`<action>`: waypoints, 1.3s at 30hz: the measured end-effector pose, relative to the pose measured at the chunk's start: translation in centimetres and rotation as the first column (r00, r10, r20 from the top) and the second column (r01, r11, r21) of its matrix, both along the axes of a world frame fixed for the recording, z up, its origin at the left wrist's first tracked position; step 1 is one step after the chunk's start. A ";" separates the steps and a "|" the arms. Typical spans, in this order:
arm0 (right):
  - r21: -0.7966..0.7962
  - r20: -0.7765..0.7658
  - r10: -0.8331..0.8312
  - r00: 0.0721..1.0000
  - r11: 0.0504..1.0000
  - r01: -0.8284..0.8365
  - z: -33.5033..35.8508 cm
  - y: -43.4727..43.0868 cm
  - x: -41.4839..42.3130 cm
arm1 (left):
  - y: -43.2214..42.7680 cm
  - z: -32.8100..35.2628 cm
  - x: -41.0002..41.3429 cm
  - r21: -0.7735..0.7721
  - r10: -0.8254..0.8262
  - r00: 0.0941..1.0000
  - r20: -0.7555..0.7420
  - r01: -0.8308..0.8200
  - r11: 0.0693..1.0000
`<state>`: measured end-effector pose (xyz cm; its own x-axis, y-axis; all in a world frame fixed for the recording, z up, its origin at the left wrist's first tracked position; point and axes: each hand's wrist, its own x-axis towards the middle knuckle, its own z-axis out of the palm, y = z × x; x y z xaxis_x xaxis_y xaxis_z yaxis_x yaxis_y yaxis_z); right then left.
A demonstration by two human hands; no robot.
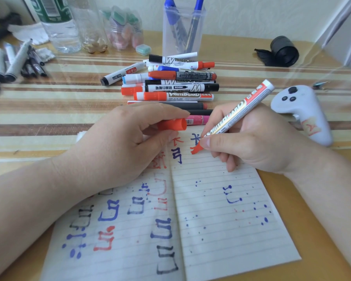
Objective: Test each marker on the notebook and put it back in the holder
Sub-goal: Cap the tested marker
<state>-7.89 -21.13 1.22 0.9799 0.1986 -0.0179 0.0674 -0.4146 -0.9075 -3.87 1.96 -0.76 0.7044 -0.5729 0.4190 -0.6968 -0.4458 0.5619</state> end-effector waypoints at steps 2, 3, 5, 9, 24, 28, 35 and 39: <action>0.001 -0.013 0.007 1.000 1.000 -0.007 0.1 0.0 0.0 | 0.0 0.0 0.0 -0.004 0.001 1.000 -0.001 -0.001 1.000; 0.002 -0.017 0.007 1.000 1.000 -0.007 0.1 0.0 -0.1 | 0.0 0.0 0.0 -0.004 0.000 1.000 -0.001 0.000 1.000; -0.001 -0.017 0.004 1.000 1.000 -0.004 0.2 0.0 -0.1 | 0.0 0.0 0.0 -0.006 -0.004 1.000 -0.002 0.004 1.000; -0.028 -0.012 -0.011 1.000 1.000 0.010 0.3 0.2 -0.1 | 0.0 0.0 0.0 -0.012 -0.009 1.000 0.000 0.009 1.000; -0.117 0.004 -0.083 0.997 0.990 0.083 0.7 0.3 -0.1 | 0.0 0.1 0.0 -0.001 -0.005 1.000 -0.009 0.005 1.000; -0.114 -0.006 -0.077 0.997 0.991 0.076 0.8 0.3 -0.2 | 0.0 0.1 0.0 -0.006 -0.010 1.000 -0.016 0.010 1.000; -0.111 -0.024 -0.030 0.999 0.993 0.027 1.0 0.3 -0.4 | 0.0 0.0 0.0 -0.004 -0.003 1.000 -0.013 0.002 1.000; -0.091 -0.018 -0.013 1.000 0.996 0.011 0.8 0.3 -0.4 | 0.0 -0.2 0.1 -0.008 0.005 1.000 -0.018 -0.005 1.000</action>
